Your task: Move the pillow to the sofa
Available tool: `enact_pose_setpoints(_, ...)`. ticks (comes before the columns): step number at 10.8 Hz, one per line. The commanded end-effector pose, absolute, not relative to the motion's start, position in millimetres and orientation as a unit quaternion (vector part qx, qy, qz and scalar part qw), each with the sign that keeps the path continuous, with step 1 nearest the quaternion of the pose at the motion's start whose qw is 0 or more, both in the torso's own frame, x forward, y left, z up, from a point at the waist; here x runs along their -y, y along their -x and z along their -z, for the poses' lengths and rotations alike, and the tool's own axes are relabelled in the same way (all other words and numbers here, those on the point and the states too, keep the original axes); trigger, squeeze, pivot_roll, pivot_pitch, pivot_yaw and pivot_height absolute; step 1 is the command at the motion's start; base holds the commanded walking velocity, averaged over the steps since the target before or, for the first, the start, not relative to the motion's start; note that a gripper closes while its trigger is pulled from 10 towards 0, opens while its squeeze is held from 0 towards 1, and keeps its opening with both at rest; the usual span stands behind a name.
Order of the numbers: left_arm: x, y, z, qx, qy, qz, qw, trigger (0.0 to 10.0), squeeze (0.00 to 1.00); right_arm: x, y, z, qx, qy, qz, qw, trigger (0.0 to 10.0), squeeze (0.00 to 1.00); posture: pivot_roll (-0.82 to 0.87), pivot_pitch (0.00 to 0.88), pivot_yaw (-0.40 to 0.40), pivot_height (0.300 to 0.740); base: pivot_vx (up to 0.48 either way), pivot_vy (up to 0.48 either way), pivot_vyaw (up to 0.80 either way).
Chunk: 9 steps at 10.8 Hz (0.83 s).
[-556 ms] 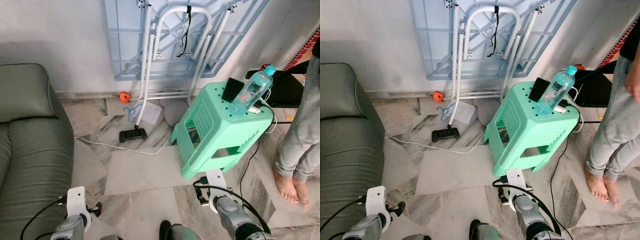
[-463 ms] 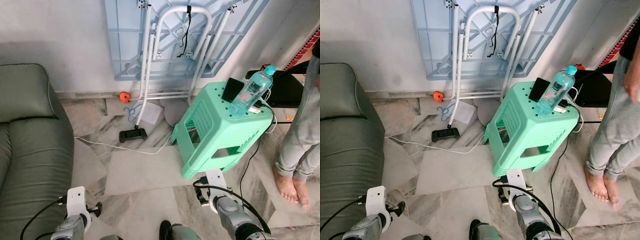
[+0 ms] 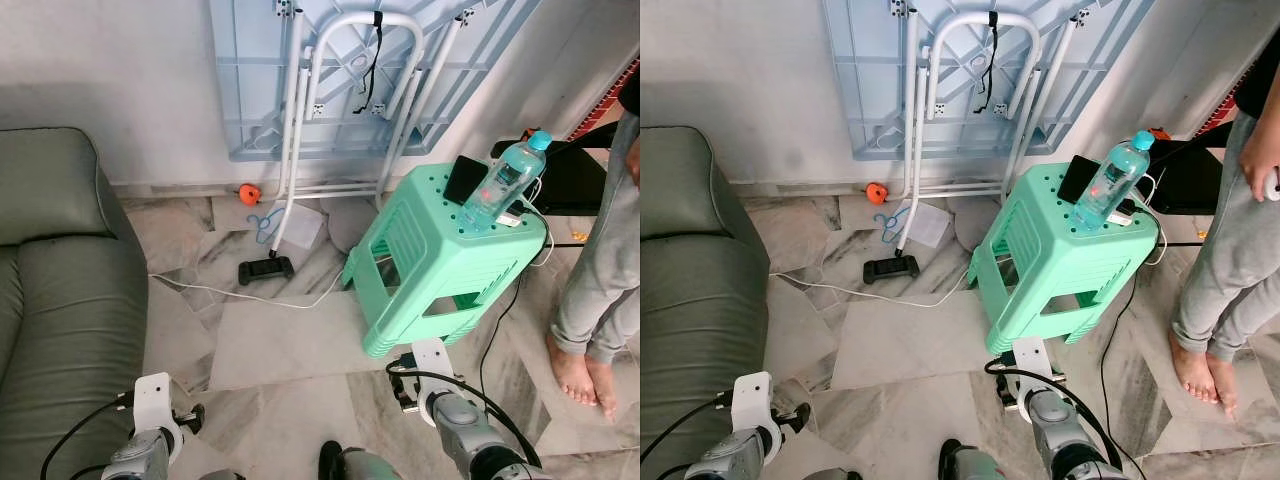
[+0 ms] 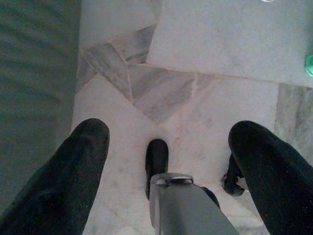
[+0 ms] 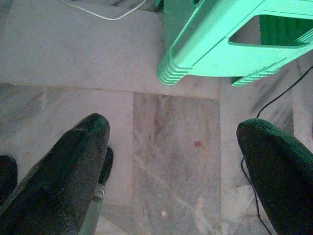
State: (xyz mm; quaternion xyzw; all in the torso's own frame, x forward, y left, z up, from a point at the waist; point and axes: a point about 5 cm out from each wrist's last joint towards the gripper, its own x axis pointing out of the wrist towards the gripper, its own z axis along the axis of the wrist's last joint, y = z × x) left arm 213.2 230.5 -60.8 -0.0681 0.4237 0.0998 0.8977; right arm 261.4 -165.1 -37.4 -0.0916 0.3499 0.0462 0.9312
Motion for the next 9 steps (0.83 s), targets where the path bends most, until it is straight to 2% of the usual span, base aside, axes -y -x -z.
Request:
enact_pose_setpoints(1, -227.2, -202.6, 68.0, -0.45, 0.003, -0.084, 0.889, 10.0, 0.0, 170.7, -229.7, 61.3, -0.432, 0.071, -0.045, 0.898, 10.0, 0.0, 0.07, 0.139, -0.064, 0.74, 0.0, 0.0, 0.0)
enact_pose_setpoints(9, -227.0, -202.0, 68.4, -0.453, 0.001, -0.08, 0.888, 10.0, 0.0, 171.0, -229.7, 61.2, -0.432, 0.076, -0.049, 0.898, 10.0, 0.0, 0.07, 0.14, -0.064, 0.74, 0.0, 0.0, 0.0)
